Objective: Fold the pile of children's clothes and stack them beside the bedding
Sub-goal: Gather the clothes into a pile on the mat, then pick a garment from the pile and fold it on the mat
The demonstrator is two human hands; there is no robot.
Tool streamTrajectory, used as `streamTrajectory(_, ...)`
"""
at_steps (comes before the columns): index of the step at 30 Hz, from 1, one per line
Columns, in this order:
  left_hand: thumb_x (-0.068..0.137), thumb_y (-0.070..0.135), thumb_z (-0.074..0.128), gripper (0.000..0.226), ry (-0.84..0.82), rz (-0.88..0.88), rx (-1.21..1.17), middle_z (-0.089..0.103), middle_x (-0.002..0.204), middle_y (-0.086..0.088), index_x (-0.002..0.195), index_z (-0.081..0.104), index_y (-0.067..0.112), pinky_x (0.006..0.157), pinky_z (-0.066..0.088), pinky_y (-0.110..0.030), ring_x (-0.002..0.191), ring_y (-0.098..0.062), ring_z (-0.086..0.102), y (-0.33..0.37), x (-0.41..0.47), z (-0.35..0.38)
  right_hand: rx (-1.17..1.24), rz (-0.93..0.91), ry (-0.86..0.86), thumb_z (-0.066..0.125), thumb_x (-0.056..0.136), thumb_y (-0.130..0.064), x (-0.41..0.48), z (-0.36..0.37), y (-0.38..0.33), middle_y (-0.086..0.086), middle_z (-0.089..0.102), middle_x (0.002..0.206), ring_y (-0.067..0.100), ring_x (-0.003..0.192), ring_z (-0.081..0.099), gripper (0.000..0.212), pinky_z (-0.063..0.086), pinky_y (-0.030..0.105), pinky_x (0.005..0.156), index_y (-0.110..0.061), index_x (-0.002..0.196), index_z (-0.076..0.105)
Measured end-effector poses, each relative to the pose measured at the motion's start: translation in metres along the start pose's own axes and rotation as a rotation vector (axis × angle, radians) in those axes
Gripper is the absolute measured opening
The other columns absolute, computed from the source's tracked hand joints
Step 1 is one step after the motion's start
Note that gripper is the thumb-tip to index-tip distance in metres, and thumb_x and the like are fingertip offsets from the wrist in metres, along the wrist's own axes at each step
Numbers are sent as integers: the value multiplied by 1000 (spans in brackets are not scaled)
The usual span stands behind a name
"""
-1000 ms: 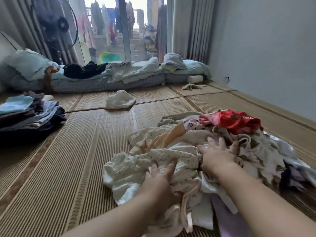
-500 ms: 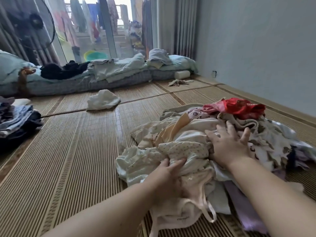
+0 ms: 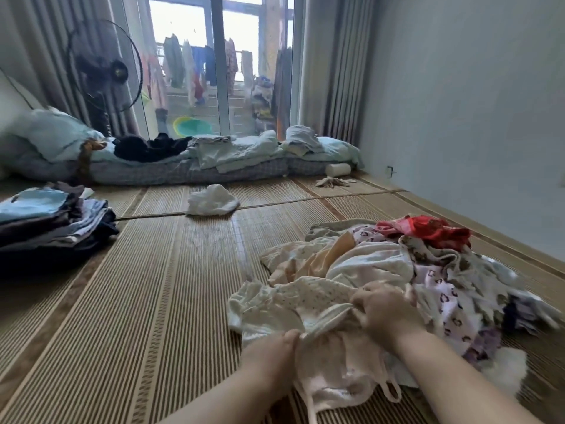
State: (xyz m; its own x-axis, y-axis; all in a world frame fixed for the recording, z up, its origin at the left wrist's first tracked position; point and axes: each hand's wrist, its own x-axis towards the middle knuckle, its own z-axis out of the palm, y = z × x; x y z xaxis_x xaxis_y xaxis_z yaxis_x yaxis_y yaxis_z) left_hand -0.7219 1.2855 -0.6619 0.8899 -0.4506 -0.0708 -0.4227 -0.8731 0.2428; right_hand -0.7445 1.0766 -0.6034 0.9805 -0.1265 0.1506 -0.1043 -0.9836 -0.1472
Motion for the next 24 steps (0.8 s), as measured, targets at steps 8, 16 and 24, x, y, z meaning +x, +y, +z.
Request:
streamTrajectory(8,83,39,68,38,1,-64,-666,61,116,12,119,60,30,88,49,-20,101,-4,59,-28,-43,-20,317,-55,129,58,88,-37,-22,-49,-61,-12,56,72,5,69,51,18,30,16,54,-26,75,51)
streamTrajectory(16,78,72,49,63,-246,-377,-2089,68,106,-27,107,58,17,69,56,-44,87,-39,69,-58,-111,-68,596,-249,122,64,86,-33,-80,-66,-168,-8,58,66,3,63,55,19,40,16,56,-32,73,51)
streamTrajectory(24,79,-12,54,45,125,-387,-1441,71,97,-20,115,62,13,65,57,-39,78,-34,72,-130,-178,-76,548,-451,-190,65,80,-46,-157,22,-237,-19,47,64,-11,55,45,24,31,4,54,-43,86,43)
